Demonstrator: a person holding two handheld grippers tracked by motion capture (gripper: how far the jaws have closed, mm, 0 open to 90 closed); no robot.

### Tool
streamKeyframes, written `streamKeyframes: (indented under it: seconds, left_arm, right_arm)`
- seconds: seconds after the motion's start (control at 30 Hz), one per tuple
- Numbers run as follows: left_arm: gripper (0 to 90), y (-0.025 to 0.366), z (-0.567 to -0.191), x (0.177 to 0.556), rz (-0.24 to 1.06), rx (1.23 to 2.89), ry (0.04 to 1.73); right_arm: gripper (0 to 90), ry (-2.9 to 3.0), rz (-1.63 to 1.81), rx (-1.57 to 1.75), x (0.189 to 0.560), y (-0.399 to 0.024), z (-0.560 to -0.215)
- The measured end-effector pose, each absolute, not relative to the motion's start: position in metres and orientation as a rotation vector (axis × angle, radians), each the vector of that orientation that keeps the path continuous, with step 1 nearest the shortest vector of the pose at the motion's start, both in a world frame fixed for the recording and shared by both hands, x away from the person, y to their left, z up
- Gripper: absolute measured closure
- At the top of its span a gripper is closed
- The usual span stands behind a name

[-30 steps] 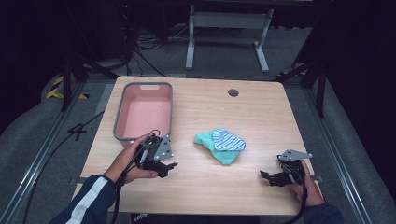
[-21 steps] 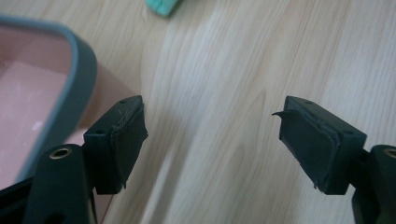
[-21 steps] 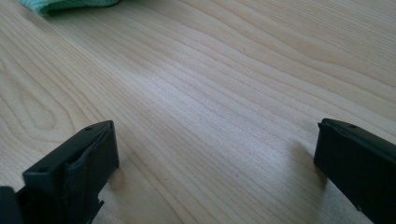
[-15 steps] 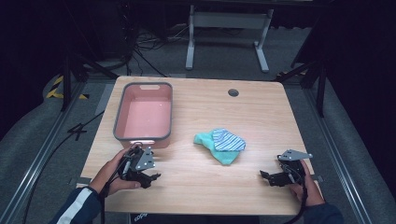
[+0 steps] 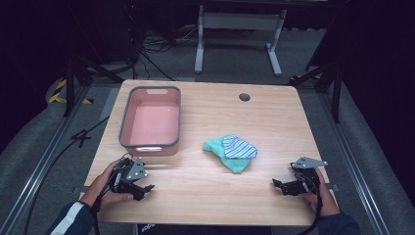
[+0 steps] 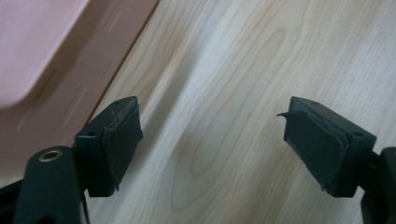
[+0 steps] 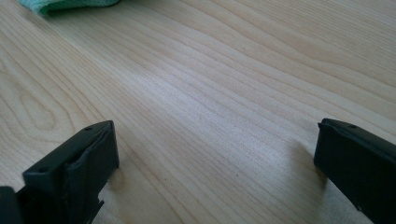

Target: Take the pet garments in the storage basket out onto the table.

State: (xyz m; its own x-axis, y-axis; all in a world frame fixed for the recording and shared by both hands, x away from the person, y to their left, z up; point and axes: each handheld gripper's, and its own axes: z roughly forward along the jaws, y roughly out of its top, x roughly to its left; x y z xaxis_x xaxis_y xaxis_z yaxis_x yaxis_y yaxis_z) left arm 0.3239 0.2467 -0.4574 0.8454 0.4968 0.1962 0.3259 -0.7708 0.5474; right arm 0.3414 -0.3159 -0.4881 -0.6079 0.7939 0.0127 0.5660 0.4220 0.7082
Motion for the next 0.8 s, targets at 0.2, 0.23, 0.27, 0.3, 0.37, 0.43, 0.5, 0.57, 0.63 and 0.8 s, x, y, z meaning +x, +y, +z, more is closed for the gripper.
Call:
streamKeyframes:
  seconds: [0.2, 0.23, 0.27, 0.3, 0.37, 0.43, 0.5, 0.57, 0.63, 0.8]
  left_arm:
    - [18.3, 0.268, -0.468, 0.323, 0.366, 2.441, 0.685]
    - [18.2, 0.272, -0.469, 0.323, 0.365, 2.425, 0.692]
    - [18.0, 0.275, -0.470, 0.323, 0.359, 2.414, 0.700]
    - [17.8, 0.282, -0.473, 0.323, 0.329, 2.375, 0.728]
    - [16.6, 0.285, -0.476, 0.323, 0.301, 2.347, 0.753]
    - [15.1, 0.292, -0.480, 0.323, 0.276, 2.298, 0.789]
    - [14.8, 0.298, -0.483, 0.322, 0.296, 2.263, 0.801]
    - [14.8, 0.299, -0.483, 0.321, 0.305, 2.258, 0.819]
    - [14.8, 0.299, -0.483, 0.320, 0.310, 2.254, 0.827]
    - [14.6, 0.298, -0.483, 0.320, 0.310, 2.251, 0.833]
  right_arm:
    - [0.1, 2.356, 0.988, 1.170, 0.341, -0.316, -0.488]
    - [0.1, 2.356, 0.988, 1.170, 0.341, -0.316, -0.488]
    - [0.1, 2.356, 0.988, 1.170, 0.341, -0.316, -0.488]
    - [0.1, 2.357, 0.988, 1.169, 0.342, -0.316, -0.488]
    - [0.1, 2.357, 0.988, 1.171, 0.341, -0.316, -0.488]
    - [0.1, 2.358, 0.988, 1.170, 0.341, -0.316, -0.488]
    - [0.1, 2.358, 0.989, 1.168, 0.342, -0.316, -0.488]
    - [0.1, 2.359, 0.988, 1.165, 0.342, -0.316, -0.488]
    - [0.1, 2.359, 0.990, 1.167, 0.342, -0.316, -0.488]
    - [0.1, 2.359, 0.988, 1.165, 0.341, -0.317, -0.488]
